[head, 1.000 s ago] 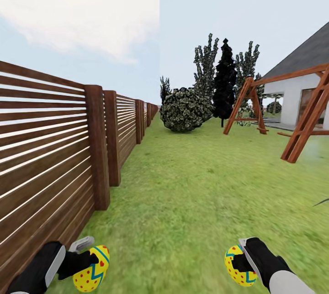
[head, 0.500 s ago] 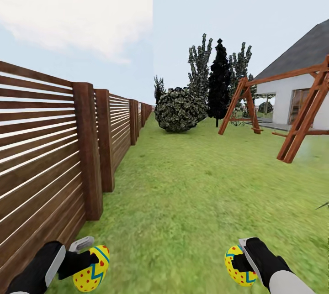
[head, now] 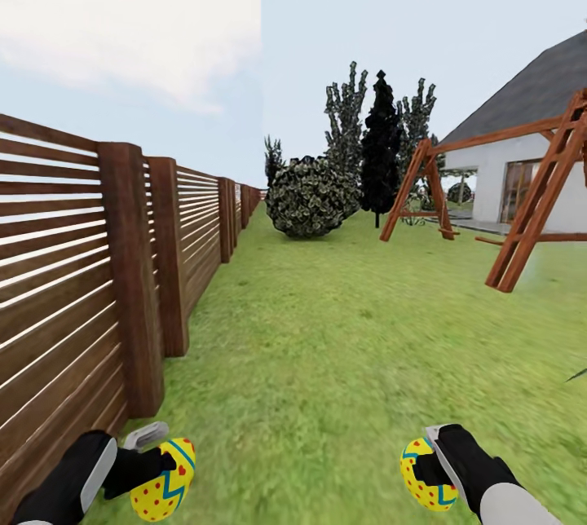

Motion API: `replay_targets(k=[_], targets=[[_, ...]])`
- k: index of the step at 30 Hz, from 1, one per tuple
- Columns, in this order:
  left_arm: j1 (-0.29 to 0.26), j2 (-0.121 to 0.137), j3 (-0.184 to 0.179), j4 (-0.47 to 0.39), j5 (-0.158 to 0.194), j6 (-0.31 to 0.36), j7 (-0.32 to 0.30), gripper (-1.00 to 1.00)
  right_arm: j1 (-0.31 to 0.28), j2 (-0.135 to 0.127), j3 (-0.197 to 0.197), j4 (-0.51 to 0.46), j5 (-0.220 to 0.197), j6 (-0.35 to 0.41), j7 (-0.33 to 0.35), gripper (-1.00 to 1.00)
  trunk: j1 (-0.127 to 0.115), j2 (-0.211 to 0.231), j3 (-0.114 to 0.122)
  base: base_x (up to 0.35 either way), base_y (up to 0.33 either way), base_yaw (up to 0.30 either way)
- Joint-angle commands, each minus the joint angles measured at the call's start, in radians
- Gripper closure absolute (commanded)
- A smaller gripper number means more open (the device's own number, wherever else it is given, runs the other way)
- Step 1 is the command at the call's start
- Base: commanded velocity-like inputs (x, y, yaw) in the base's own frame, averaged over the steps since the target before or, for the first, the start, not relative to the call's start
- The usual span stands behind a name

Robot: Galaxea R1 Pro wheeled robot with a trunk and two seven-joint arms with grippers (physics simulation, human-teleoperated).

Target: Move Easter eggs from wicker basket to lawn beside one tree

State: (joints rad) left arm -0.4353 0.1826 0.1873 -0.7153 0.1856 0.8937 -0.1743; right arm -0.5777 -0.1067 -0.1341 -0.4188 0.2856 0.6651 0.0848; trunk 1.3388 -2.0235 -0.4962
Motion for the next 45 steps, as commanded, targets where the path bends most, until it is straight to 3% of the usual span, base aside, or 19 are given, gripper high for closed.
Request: replay_targets(k=[1,19,34,45], targets=[[0.0,0.0,0.003,-0.001,0.0,0.005,-0.005,1.0,-0.001,0.001,-0.007,-0.002,0.01,0.004,0.009,1.0,0.001,-0.001,-0.001,0.345,0.0,-0.255],[0.0,0.0,0.003,-0.001,0.0,0.006,-0.005,1.0,-0.001,0.0,-0.007,-0.002,0.01,0.004,0.009,1.0,0.001,-0.001,0.002,0.345,0.0,-0.053],[0.0,-0.008,0.003,-0.001,0.0,0.005,-0.005,1.0,-0.001,-0.001,-0.007,-0.002,0.01,0.004,0.009,1.0,0.001,-0.001,0.008,0.301,0.0,-0.268],[0.0,-0.014,0.003,-0.001,0.0,0.005,-0.005,1.0,-0.001,-0.001,-0.006,-0.002,0.01,0.004,0.009,1.0,0.001,-0.001,0.008,0.345,0.0,-0.014]])
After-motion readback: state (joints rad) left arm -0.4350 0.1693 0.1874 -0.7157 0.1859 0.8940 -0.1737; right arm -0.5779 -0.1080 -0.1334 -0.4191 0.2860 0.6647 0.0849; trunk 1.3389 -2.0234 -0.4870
